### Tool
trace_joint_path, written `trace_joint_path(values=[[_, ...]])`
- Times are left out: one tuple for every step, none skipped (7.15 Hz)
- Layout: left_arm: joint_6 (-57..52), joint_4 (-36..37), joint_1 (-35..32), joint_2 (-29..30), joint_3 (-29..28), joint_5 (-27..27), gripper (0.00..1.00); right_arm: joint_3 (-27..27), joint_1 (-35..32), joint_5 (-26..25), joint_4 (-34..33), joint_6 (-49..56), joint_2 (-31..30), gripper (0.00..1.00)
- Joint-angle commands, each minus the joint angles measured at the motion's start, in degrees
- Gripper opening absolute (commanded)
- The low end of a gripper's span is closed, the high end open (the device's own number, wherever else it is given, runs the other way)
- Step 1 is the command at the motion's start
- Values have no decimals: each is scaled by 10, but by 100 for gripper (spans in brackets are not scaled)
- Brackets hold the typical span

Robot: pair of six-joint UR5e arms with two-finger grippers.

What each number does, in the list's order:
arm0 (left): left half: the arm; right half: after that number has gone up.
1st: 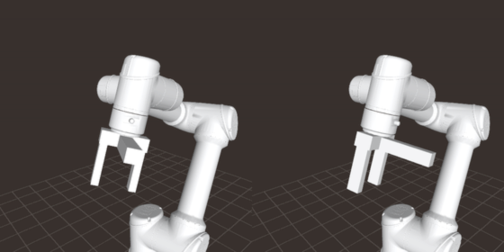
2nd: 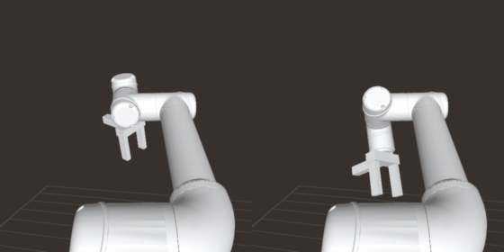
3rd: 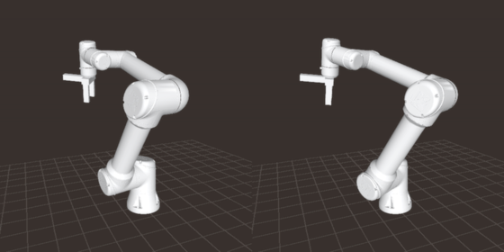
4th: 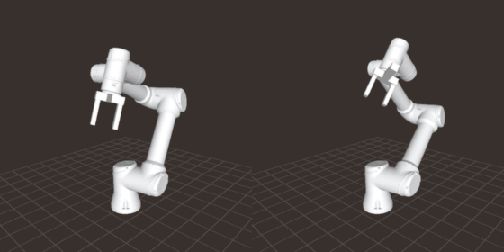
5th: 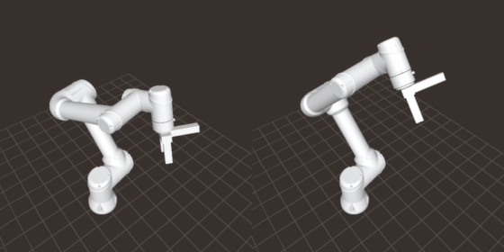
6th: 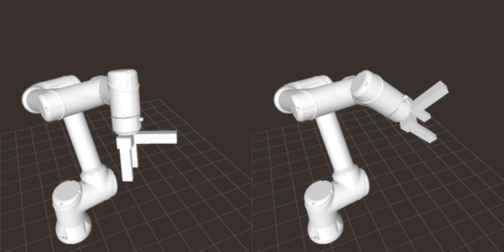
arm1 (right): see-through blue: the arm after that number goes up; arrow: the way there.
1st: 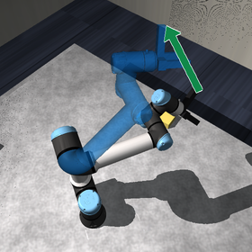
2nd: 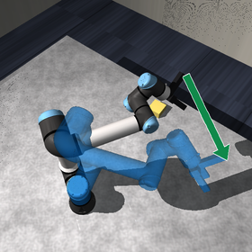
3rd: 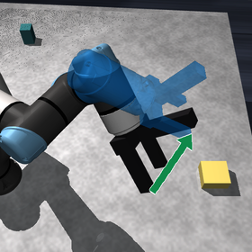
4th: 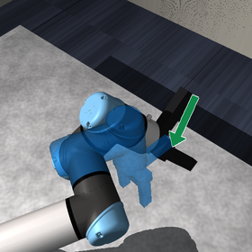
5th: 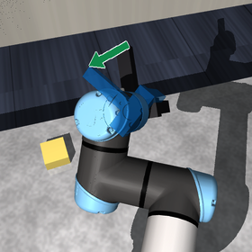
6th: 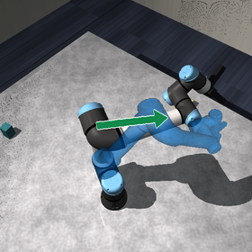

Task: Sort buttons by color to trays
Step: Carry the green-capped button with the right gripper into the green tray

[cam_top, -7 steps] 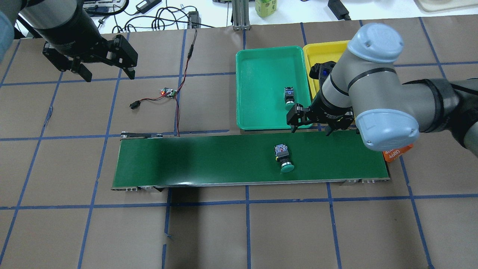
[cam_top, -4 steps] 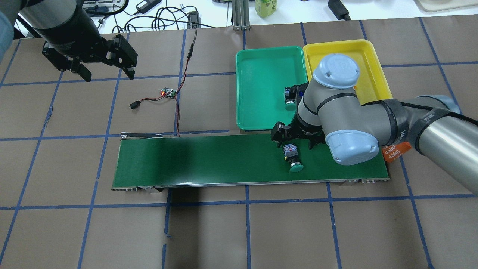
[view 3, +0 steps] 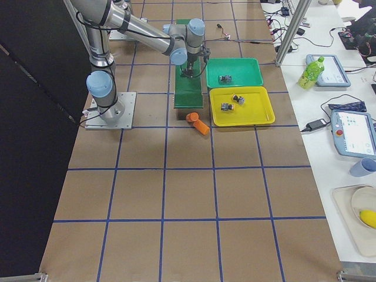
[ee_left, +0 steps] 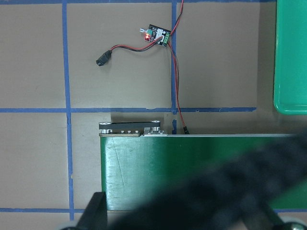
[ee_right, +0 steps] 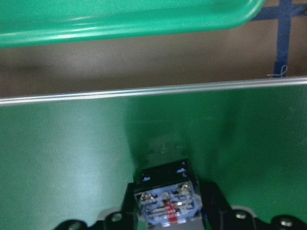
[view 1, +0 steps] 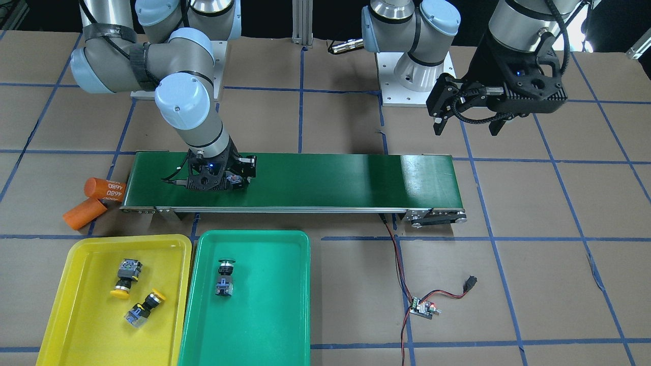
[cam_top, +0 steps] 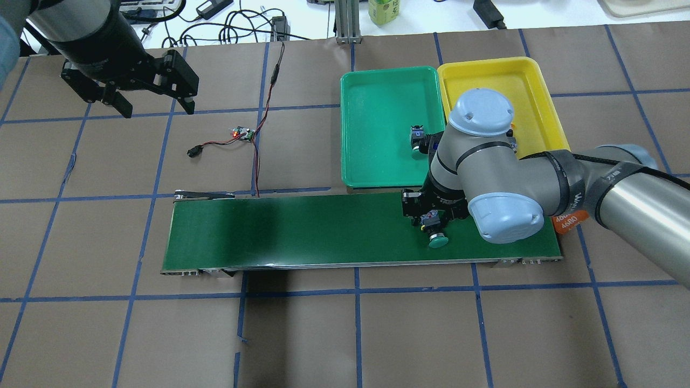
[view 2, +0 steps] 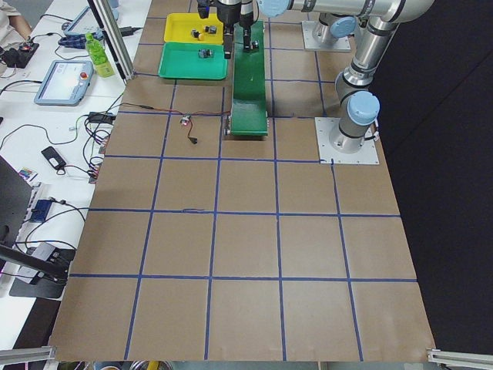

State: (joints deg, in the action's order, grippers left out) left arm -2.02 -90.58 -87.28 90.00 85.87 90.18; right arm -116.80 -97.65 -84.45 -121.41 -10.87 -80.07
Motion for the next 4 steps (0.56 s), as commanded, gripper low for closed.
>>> trace_joint_path(values=[[0, 0, 0, 0, 1, 0, 100, 9, 2, -19, -1, 4, -5, 0], [0, 0, 0, 0, 1, -1, 100, 31, 4, -21, -2, 4, -6, 0], [0, 0, 0, 0, 1, 0, 100, 77, 4, -38, -2, 5, 0, 0], [0, 0, 0, 0, 1, 0, 100, 137, 4, -38, -4, 4, 38, 0]])
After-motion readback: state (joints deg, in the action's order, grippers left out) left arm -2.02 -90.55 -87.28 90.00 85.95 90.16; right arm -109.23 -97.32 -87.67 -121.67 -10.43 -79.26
